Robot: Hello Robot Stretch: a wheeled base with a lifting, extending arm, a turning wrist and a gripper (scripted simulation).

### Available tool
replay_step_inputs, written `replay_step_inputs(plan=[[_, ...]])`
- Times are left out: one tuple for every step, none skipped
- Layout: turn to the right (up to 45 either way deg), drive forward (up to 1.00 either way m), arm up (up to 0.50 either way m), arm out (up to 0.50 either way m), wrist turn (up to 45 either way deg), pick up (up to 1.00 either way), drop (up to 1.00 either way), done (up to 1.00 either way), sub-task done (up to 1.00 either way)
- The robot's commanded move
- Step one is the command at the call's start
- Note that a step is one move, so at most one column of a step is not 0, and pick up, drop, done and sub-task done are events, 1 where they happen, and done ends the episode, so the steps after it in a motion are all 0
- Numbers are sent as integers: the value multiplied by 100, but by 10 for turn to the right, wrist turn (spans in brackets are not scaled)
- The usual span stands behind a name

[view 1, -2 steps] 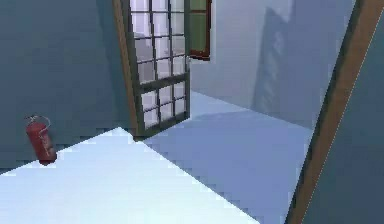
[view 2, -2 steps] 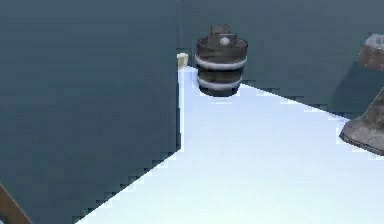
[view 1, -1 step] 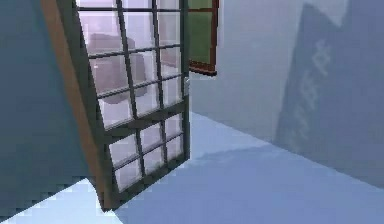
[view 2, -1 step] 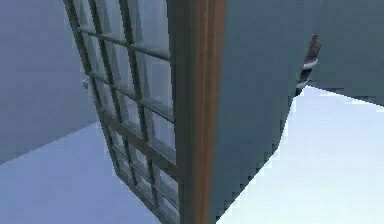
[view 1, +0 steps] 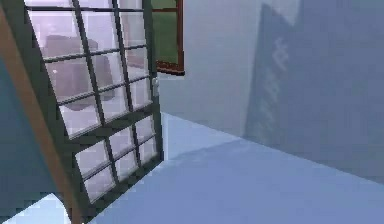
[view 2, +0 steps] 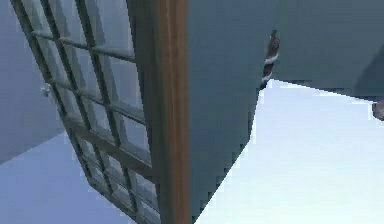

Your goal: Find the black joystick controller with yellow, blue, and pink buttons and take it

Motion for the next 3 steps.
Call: replay_step_inputs(plan=[[0, 25, 0, 0, 0, 0, 0, 0, 0], [60, 0, 0, 0, 0, 0, 0, 0, 0], [0, 100, 0, 0, 0, 0, 0, 0, 0]])
